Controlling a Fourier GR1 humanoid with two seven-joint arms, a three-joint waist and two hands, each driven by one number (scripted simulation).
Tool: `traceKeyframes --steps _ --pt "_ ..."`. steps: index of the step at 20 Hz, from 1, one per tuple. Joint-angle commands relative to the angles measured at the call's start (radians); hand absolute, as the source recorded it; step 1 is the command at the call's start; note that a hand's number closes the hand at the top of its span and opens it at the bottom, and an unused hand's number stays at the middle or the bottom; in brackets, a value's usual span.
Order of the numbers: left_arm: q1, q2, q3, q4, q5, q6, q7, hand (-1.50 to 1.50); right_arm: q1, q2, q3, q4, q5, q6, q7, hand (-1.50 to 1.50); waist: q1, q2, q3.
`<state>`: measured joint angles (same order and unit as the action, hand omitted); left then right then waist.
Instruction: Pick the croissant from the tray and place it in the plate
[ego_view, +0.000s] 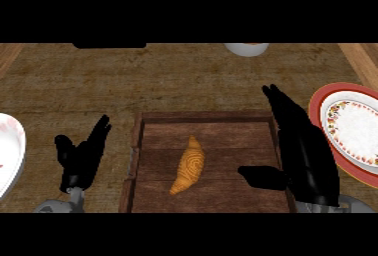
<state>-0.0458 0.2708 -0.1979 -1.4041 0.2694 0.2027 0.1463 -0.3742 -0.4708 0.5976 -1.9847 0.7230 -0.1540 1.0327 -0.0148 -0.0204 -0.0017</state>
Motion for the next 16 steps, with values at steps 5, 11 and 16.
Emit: traceKeyframes --steps 5,11,16 --pt "0.05 -0.025 -0.025 0.038 0.008 -0.03 0.0 0.0 -0.134 0.188 0.124 0.034 0.049 0.306 0.378 -1.5 0.019 0.014 -0.005" --pt "0.039 -0.044 -0.047 -0.014 -0.016 -0.001 0.033 0.0 -0.17 0.357 0.161 0.153 0.139 0.366 0.449 -1.5 0.018 0.012 -0.002" --pt "0.024 -0.042 -0.027 0.019 -0.009 -0.018 0.023 0.0 -0.16 0.46 0.13 0.322 0.181 0.359 0.408 -1.5 0.017 0.021 -0.001"
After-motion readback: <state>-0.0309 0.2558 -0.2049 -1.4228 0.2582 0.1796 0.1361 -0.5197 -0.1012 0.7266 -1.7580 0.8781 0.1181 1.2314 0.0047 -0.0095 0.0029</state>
